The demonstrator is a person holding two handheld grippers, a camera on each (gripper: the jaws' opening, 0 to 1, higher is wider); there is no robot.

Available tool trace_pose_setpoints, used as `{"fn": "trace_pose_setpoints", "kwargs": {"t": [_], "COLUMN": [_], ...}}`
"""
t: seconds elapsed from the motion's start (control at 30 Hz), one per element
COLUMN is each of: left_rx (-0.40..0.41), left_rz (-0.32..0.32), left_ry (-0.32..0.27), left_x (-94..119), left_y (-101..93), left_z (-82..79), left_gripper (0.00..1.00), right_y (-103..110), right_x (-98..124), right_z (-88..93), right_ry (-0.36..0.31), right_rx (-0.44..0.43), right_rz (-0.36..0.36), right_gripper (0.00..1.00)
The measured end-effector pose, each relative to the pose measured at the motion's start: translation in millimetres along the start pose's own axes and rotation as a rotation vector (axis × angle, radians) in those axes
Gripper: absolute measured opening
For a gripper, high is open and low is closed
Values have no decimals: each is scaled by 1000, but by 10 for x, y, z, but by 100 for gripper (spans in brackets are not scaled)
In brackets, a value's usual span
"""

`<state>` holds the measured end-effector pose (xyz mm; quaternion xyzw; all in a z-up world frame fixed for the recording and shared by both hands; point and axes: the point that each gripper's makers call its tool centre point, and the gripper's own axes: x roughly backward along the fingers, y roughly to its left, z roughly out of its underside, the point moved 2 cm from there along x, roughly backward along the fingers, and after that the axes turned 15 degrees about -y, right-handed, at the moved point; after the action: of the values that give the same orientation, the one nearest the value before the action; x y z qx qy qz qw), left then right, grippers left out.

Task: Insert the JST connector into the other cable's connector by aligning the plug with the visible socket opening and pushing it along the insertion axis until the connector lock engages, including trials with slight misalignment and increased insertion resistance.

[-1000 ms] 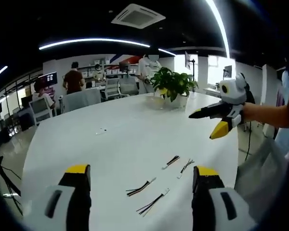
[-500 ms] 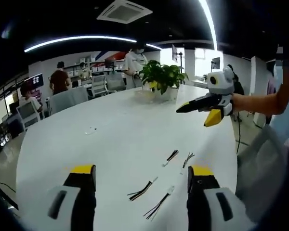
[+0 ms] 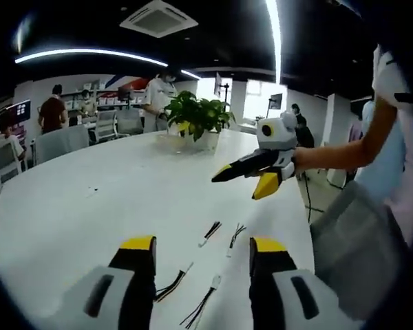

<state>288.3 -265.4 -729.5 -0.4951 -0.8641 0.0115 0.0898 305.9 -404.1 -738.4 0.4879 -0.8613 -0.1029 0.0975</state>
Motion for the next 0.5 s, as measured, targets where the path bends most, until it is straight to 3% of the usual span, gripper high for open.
{"fn": "trace_pose_setpoints", "kwargs": {"t": [0.1,0.33,0.5], "left_rx": [3,95,100], "left_rz": [33,109,120], "left_ry": [24,52,74], "left_x": [-21,-69,-86], "left_y": [-15,-75,-31], "left_z": [71,169,254], "left_gripper": [52,55,55], "right_y": [41,48,72], "right_x": [-22,-83,-142], "right_z": [14,81,160], "right_ry": [-4,11,35], "right_rx": [-20,-30,-47], "right_rz": [-39,-83,-116], "right_gripper": [64,58,56]}}
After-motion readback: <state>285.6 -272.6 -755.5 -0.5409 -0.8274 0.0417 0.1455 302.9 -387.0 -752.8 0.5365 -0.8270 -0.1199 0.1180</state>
